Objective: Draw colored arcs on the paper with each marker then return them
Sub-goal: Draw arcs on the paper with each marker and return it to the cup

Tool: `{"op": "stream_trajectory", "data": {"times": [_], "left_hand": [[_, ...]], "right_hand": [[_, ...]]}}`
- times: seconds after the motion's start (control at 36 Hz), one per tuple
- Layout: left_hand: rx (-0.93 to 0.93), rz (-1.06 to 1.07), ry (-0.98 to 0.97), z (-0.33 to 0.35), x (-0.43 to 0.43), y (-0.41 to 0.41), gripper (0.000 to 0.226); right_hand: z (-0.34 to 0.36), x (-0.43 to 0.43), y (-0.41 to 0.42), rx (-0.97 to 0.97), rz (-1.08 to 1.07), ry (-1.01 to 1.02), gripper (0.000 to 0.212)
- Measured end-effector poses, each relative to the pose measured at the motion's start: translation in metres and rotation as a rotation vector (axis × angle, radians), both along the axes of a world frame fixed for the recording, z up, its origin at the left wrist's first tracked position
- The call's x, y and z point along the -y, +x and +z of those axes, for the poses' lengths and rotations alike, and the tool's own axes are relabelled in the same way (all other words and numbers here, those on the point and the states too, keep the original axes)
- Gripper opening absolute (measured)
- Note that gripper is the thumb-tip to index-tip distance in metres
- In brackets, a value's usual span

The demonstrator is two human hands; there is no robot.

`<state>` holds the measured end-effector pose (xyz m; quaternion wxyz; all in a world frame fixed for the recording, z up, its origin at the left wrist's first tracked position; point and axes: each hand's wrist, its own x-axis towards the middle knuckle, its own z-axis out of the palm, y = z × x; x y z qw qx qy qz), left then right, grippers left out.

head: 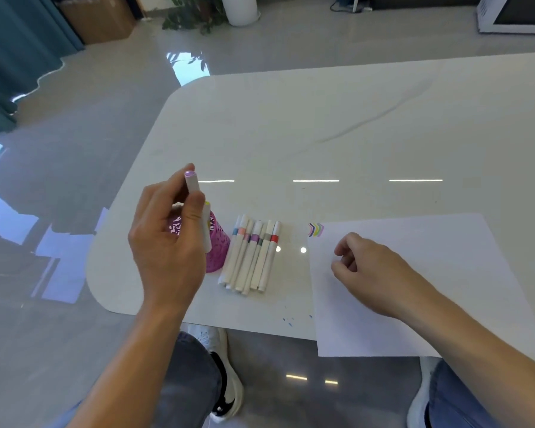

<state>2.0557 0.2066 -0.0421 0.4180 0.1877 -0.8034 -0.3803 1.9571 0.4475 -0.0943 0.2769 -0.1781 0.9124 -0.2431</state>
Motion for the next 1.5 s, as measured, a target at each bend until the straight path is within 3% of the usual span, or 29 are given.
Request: {"op": "stream_trajectory", "data": {"times": [0.19, 0.28, 0.36, 0.47, 0.67, 1.03, 1.31, 1.39, 1.5], "left_hand": [[-0.005, 0.041, -0.1, 0.001, 0.009, -0.003, 0.025], [0.154, 0.009, -0.22, -0.005, 0.01, -0.003, 0.019], [0.371, 0.007, -0.218, -0.015, 0.012, -0.001, 0.021], [0.479, 0.064, -0.227, -0.019, 0.013, 0.0, 0.023], [0.468, 0.117, -0.224, -0.02, 0.011, 0.0, 0.013], [0.448, 0.162, -0.222, -0.025, 0.007, -0.006, 0.027], [0.273, 0.023, -0.505, -0.028, -0.017, -0.017, 0.029], [0.326, -0.112, -0.497, -0.035, -0.029, -0.02, 0.027], [0.613, -0.23, -0.317, -0.046, -0.043, -0.021, 0.028]], "right_hand": [[-0.004, 0.001, -0.001, -0.035, 0.012, 0.009, 0.018], [-0.006, 0.002, -0.001, -0.071, 0.019, 0.031, 0.02], [-0.007, 0.003, 0.0, -0.093, 0.028, 0.045, 0.02], [-0.007, 0.003, 0.0, -0.106, 0.037, 0.044, 0.02], [-0.008, 0.004, 0.001, -0.118, 0.044, 0.04, 0.021], [-0.008, 0.004, 0.001, -0.122, 0.033, 0.027, 0.021], [-0.009, 0.003, -0.002, -0.111, 0.025, 0.021, 0.02], [-0.009, 0.002, -0.002, -0.099, 0.022, 0.004, 0.021], [-0.01, 0.001, -0.003, -0.097, 0.028, 0.0, 0.021]]}}
